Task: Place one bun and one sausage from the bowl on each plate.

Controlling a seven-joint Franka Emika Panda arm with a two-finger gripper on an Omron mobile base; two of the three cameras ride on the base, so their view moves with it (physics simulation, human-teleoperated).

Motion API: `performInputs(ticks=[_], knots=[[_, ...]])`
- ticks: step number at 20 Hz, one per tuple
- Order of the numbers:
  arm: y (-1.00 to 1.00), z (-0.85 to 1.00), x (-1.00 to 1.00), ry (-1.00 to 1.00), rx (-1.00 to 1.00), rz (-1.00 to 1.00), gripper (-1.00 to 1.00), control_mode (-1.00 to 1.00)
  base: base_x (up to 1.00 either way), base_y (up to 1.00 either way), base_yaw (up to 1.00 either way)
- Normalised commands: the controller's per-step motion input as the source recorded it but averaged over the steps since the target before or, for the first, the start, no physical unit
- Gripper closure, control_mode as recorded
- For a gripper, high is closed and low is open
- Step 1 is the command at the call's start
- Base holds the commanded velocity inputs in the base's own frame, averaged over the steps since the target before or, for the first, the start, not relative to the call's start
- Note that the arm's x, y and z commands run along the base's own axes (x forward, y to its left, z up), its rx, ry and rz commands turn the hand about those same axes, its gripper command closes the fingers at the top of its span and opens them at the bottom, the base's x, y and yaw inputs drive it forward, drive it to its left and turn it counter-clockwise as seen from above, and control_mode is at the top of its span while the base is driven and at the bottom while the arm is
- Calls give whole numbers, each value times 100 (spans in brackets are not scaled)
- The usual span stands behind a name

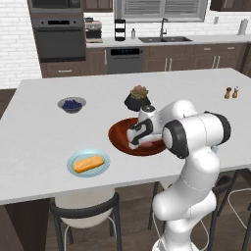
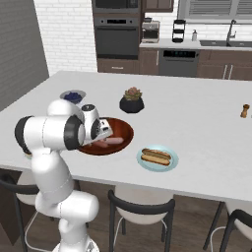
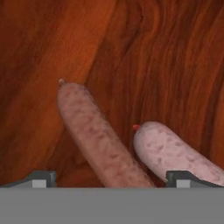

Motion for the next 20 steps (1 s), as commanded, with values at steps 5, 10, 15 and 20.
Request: performInputs(ticks=[5, 10, 15, 20], knots=[[0, -29, 34, 0, 0, 0, -100, -100, 0, 0, 0], [0, -48, -26, -1, 0, 0, -100, -100, 0, 0, 0], [0, -51, -33, 0, 0, 0, -100, -100, 0, 0, 0], [-10, -26, -8, 0, 1, 0, -100, -100, 0, 0, 0]])
